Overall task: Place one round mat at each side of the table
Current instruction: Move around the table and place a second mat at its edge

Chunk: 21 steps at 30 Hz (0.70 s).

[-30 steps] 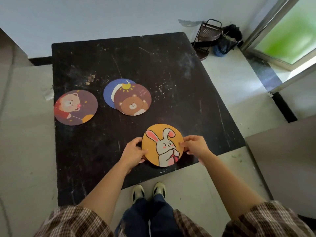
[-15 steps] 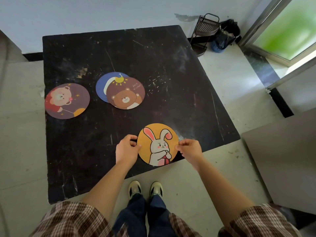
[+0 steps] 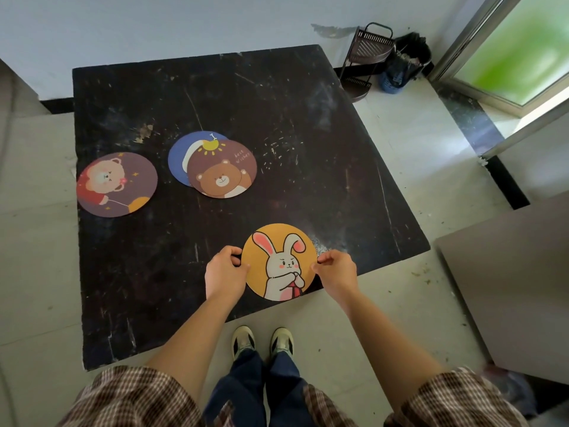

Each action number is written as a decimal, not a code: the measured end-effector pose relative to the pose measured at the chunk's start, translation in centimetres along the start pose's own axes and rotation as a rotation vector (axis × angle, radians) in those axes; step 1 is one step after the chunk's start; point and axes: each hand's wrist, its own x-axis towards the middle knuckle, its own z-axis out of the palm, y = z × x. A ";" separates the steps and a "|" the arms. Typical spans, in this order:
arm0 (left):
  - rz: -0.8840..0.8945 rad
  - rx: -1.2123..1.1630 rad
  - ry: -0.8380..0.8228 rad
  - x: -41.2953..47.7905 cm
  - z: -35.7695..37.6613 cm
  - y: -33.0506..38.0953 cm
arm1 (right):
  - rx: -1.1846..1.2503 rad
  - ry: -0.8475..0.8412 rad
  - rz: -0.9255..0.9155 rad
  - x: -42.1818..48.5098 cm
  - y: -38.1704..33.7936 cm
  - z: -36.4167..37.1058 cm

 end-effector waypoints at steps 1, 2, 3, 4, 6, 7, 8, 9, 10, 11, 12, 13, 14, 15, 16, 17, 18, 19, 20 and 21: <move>-0.001 0.005 0.002 0.0 0.0 0.0 | -0.008 0.001 -0.005 0.0 0.0 0.0; -0.002 0.009 0.003 0.0 0.0 0.1 | -0.012 0.003 -0.010 0.0 0.0 0.1; -0.005 0.013 0.003 0.0 0.0 0.1 | -0.014 0.005 -0.014 0.0 0.0 0.1; -0.008 0.017 0.002 0.0 0.0 0.1 | -0.017 0.006 -0.019 0.0 0.1 0.1; -0.016 0.027 0.003 0.0 0.0 0.1 | -0.025 0.007 -0.031 0.0 0.1 0.2; -0.016 0.032 0.003 0.1 0.0 0.1 | -0.028 0.008 -0.035 0.0 0.2 0.2; -0.014 0.036 0.001 0.1 -0.1 0.1 | -0.030 0.009 -0.037 0.0 0.2 0.3; -0.011 0.038 -0.001 0.1 -0.1 0.0 | -0.034 0.011 -0.037 0.0 0.3 0.4; -0.008 0.038 -0.003 0.1 -0.1 -0.1 | -0.036 0.014 -0.036 -0.1 0.3 0.5; -0.005 0.038 -0.004 0.2 -0.1 -0.1 | -0.037 0.017 -0.036 -0.1 0.4 0.5; -0.003 0.039 -0.006 0.2 -0.1 -0.2 | -0.036 0.021 -0.038 -0.1 0.4 0.6; -0.001 0.040 -0.007 0.2 -0.1 -0.2 | -0.036 0.026 -0.041 -0.1 0.5 0.7; 0.002 0.041 -0.009 0.3 -0.1 -0.2 | -0.038 0.032 -0.044 -0.1 0.5 0.8; 0.005 0.043 -0.011 0.3 -0.1 -0.2 | -0.042 0.036 -0.048 -0.1 0.6 0.8; 0.009 0.047 -0.013 0.3 -0.1 -0.2 | -0.046 0.039 -0.051 -0.1 0.6 0.9; 0.012 0.053 -0.015 0.3 -0.1 -0.2 | -0.047 0.040 -0.052 -0.1 0.7 0.9; 0.013 0.061 -0.017 0.3 -0.1 -0.2 | -0.044 0.041 -0.053 -0.1 0.8 0.9; 0.012 0.071 -0.020 0.4 -0.2 -0.2 | -0.039 0.043 -0.054 -0.1 0.9 0.9; 0.010 0.081 -0.025 0.4 -0.2 -0.1 | -0.038 0.046 -0.057 -0.1 0.9 0.9; 0.007 0.092 -0.029 0.5 -0.3 0.0 | -0.042 0.049 -0.061 -0.2 0.9 0.9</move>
